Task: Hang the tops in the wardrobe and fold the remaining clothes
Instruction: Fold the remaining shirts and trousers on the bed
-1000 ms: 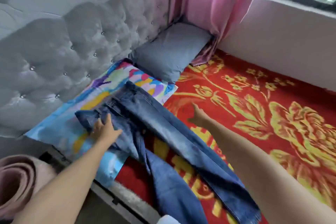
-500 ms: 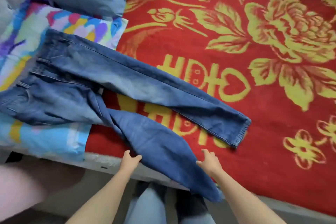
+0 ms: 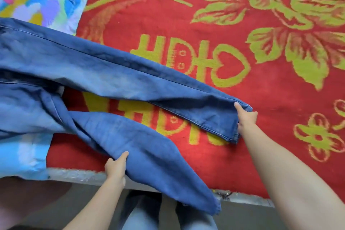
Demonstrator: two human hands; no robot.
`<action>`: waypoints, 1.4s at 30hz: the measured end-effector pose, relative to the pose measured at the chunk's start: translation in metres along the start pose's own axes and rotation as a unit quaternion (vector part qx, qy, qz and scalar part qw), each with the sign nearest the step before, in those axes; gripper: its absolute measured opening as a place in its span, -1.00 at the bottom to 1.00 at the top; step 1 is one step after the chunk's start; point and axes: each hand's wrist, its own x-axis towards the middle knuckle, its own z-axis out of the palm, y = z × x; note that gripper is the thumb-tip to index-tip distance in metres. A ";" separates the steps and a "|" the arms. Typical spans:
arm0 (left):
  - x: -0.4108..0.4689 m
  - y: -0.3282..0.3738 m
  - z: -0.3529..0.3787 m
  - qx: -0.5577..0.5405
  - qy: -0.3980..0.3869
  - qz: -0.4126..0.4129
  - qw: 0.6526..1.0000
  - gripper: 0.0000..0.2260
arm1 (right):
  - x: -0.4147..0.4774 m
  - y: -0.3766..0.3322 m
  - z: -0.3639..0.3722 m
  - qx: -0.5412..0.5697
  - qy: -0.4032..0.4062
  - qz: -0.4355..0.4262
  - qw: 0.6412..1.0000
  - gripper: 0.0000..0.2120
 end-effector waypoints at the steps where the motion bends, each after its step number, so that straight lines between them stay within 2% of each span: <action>1: -0.004 0.004 0.002 -0.019 -0.006 -0.001 1.000 -0.72 | 0.001 -0.006 0.002 0.033 0.003 0.027 0.999 -0.29; 3: -0.012 0.011 0.002 -0.051 -0.012 -0.001 0.999 -0.91 | 0.001 -0.023 0.004 0.039 -0.021 0.042 0.998 -0.58; 4: -0.017 0.015 0.002 -0.064 -0.018 0.001 0.998 -0.95 | 0.001 -0.036 0.004 0.020 -0.031 0.021 0.999 -0.76; 5: -0.021 0.019 0.001 -0.078 -0.023 0.004 0.997 -0.92 | -0.001 -0.055 0.003 0.005 -0.040 -0.016 0.999 -0.83; 7: -0.030 0.026 0.004 -0.098 -0.043 0.012 0.994 -0.85 | -0.001 -0.100 0.002 0.004 -0.063 -0.134 0.989 -0.71; 10: -0.045 0.035 0.018 -0.159 -0.073 0.009 0.985 -0.82 | -0.002 -0.170 -0.002 -0.059 -0.051 -0.270 0.960 -0.86; 12: -0.053 0.043 0.031 -0.180 -0.090 0.008 0.980 -0.78 | 0.004 -0.197 -0.006 -0.192 -0.022 -0.300 0.934 -0.41; 13: -0.061 0.048 0.039 -0.204 -0.104 0.008 0.974 -0.75 | 0.004 -0.198 -0.012 -0.272 -0.002 -0.308 0.912 -0.26; 14: -0.067 0.053 0.046 -0.234 -0.121 0.006 0.965 -0.69 | -0.001 -0.188 -0.015 -0.343 0.009 -0.321 0.883 -0.21; 16: -0.081 0.064 0.062 -0.276 -0.161 0.004 0.948 -0.54 | -0.012 -0.141 -0.025 -0.418 -0.023 -0.363 0.832 -0.26; 19: -0.090 0.074 0.080 -0.257 -0.213 0.023 0.943 -0.45 | -0.041 -0.031 -0.040 -0.460 -0.153 -0.411 0.772 -0.38; 21: -0.086 0.072 0.084 -0.227 -0.212 0.031 0.950 -0.47 | -0.070 0.039 -0.052 -0.515 -0.261 -0.368 0.729 -0.24; 22: -0.083 0.070 0.083 -0.206 -0.206 0.036 0.956 -0.48 | -0.083 0.069 -0.056 -0.550 -0.306 -0.357 0.690 -0.11; 23: -0.079 0.068 0.080 -0.180 -0.198 0.041 0.963 -0.49 | -0.094 0.095 -0.058 -0.582 -0.326 -0.360 0.652 -0.07; 24: -0.077 0.066 0.078 -0.157 -0.189 0.048 0.968 -0.51 | -0.101 0.113 -0.060 -0.604 -0.316 -0.381 0.624 -0.12; 25: -0.076 0.067 0.076 -0.140 -0.180 0.058 0.972 -0.53 | -0.103 0.121 -0.060 -0.623 -0.283 -0.394 0.613 -0.23; 28: -0.078 0.076 0.078 -0.129 -0.181 0.087 0.971 -0.56 | -0.079 0.111 -0.062 -0.659 -0.169 -0.341 0.649 -0.55; 29: -0.081 0.083 0.082 -0.134 -0.192 0.096 0.967 -0.56 | -0.067 0.099 -0.066 -0.661 -0.160 -0.314 0.662 -0.68; 31: -0.088 0.101 0.090 -0.144 -0.221 0.109 0.958 -0.55 | -0.046 0.070 -0.075 -0.603 -0.188 -0.262 0.730 -0.85; 32: -0.089 0.109 0.094 -0.143 -0.237 0.115 0.954 -0.53 | -0.039 0.052 -0.076 -0.566 -0.173 -0.261 0.763 -0.87; 33: -0.089 0.117 0.097 -0.134 -0.256 0.122 0.950 -0.52 | -0.034 0.033 -0.074 -0.535 -0.124 -0.277 0.789 -0.85; 35: -0.081 0.128 0.098 -0.076 -0.305 0.159 0.936 -0.51 | -0.029 -0.007 -0.063 -0.471 0.031 -0.308 0.826 -0.77; 36: -0.076 0.131 0.096 -0.027 -0.324 0.190 0.926 -0.51 | -0.030 -0.025 -0.058 -0.445 0.080 -0.298 0.841 -0.70; 37: -0.070 0.130 0.093 0.032 -0.328 0.231 0.915 -0.52 | -0.031 -0.037 -0.054 -0.432 0.096 -0.268 0.856 -0.61; 39: -0.052 0.122 0.081 0.136 -0.268 0.304 0.904 -0.60 | -0.034 -0.040 -0.045 -0.447 0.058 -0.206 0.869 -0.46; 40: -0.041 0.112 0.074 0.165 -0.214 0.309 0.912 -0.66 | -0.035 -0.032 -0.040 -0.458 0.025 -0.186 0.869 -0.42; 42: -0.012 0.092 0.054 0.184 -0.083 0.241 0.949 -0.78 | -0.037 -0.005 -0.023 -0.443 -0.037 -0.158 0.882 -0.36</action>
